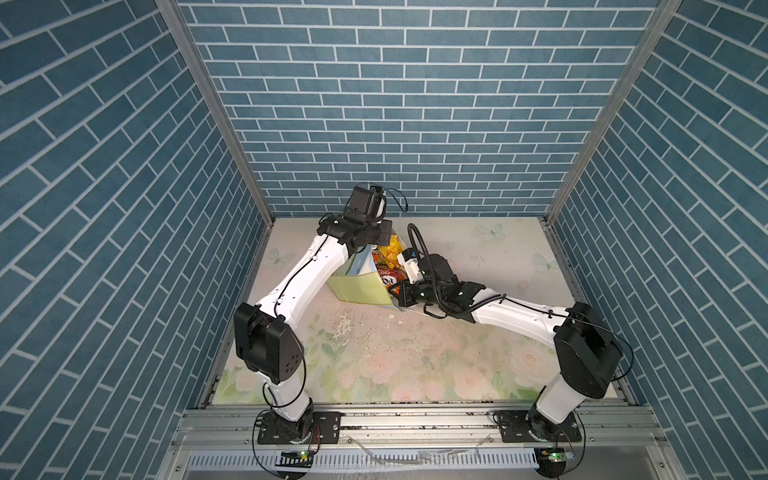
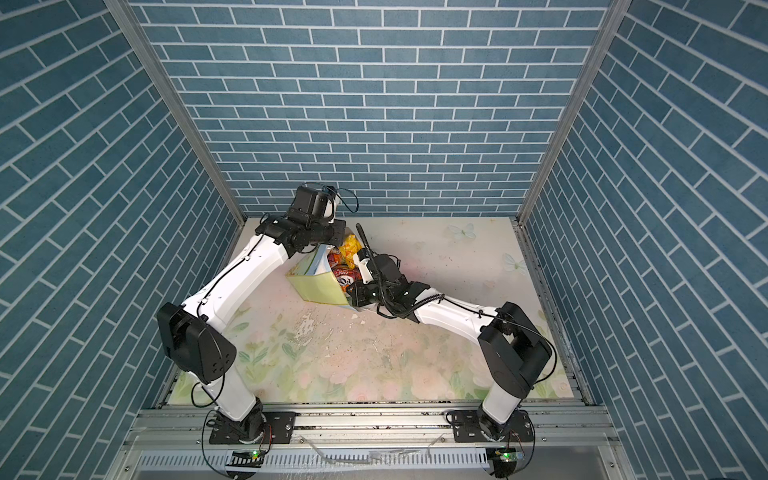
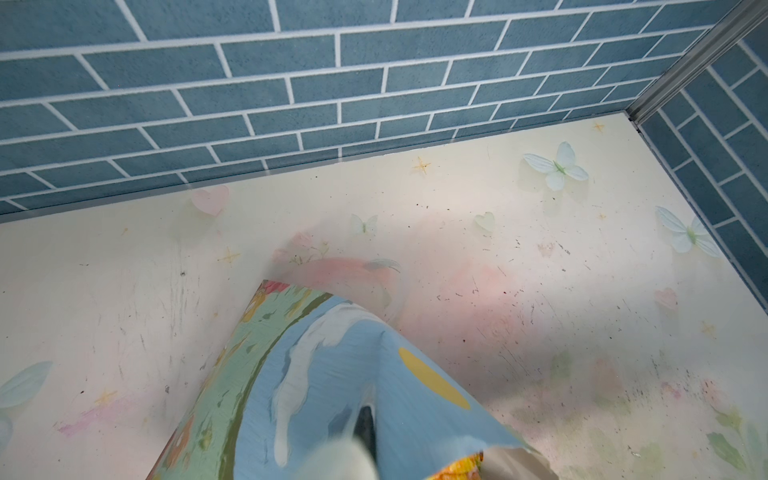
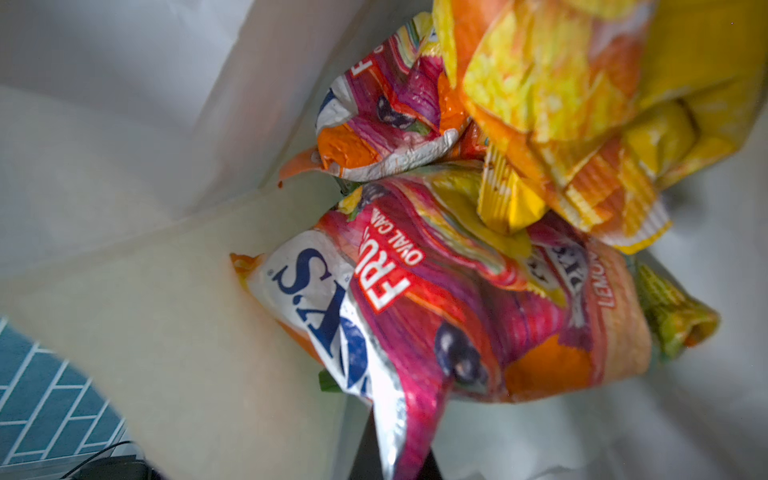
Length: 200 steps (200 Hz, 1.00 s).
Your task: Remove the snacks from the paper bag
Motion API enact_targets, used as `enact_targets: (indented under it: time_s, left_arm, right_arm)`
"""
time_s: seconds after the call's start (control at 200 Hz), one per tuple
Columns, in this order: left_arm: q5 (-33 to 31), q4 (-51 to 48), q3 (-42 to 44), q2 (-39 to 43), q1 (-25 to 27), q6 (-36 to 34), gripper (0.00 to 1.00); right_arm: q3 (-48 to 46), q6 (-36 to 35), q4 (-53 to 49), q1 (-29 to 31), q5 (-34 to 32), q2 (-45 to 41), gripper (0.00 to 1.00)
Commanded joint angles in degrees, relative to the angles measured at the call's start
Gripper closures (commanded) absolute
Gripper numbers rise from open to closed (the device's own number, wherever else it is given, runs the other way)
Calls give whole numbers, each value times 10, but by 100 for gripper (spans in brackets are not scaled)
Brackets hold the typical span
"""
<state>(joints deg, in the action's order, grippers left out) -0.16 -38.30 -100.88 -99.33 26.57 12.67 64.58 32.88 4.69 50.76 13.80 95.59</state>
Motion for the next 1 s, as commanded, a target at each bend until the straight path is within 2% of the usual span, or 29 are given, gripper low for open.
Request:
enact_targets:
  time_s: [0.0,0.085,0.4,0.995]
  left_arm:
    - [2,45,0,29,5,2,100]
    - [-1,44,0,30,5,-1,100]
    - [-20,35,-5,33,4,-8,100]
    - [-33,30,-6,34,3,-11,100]
  right_arm:
    - [19,-23,-13,0,-19,-14,94]
    - [22,-34,-24,0,-32,-22,100]
    - [31,-67,-55,-1,-57,-47,100]
    - [35,-86,-73,0,-76,-72,100]
